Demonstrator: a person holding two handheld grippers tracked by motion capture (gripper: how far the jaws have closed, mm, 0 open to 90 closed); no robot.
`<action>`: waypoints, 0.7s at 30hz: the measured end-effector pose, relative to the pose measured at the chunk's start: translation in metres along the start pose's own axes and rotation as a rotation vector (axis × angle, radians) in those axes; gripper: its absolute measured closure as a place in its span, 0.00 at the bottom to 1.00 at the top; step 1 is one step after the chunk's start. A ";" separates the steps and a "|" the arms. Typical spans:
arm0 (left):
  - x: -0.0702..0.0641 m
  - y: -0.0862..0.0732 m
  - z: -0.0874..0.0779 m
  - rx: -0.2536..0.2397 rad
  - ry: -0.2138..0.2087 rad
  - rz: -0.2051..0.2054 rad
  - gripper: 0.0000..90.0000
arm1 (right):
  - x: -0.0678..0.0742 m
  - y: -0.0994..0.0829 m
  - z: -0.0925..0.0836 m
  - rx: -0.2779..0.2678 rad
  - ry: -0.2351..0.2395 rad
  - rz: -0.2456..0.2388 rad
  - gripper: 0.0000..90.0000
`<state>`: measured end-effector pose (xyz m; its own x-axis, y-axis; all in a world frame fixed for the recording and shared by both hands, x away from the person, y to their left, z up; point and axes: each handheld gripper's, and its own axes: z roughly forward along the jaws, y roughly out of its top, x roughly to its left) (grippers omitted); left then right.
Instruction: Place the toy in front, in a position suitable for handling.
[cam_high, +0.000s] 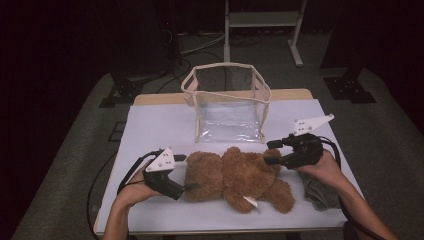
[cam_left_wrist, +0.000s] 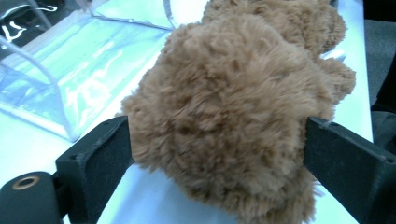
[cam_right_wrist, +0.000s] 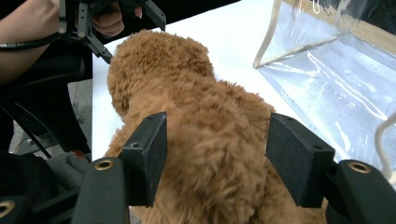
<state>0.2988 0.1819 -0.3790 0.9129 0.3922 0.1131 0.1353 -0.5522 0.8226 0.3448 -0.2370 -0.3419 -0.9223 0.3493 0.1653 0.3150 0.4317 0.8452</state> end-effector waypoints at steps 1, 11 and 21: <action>0.001 -0.001 -0.001 -0.004 0.008 -0.002 0.07 | -0.002 0.003 0.001 0.002 -0.001 -0.003 0.41; 0.016 -0.007 -0.025 -0.067 0.143 -0.088 0.03 | -0.026 0.040 0.010 0.033 0.006 -0.009 0.41; 0.022 -0.013 -0.035 -0.123 0.255 -0.134 0.03 | -0.037 0.076 0.021 0.055 -0.013 -0.049 0.41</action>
<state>0.3038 0.2241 -0.3676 0.7619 0.6360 0.1226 0.1862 -0.3964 0.8990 0.4077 -0.1997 -0.2946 -0.9339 0.3375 0.1179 0.2821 0.4931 0.8230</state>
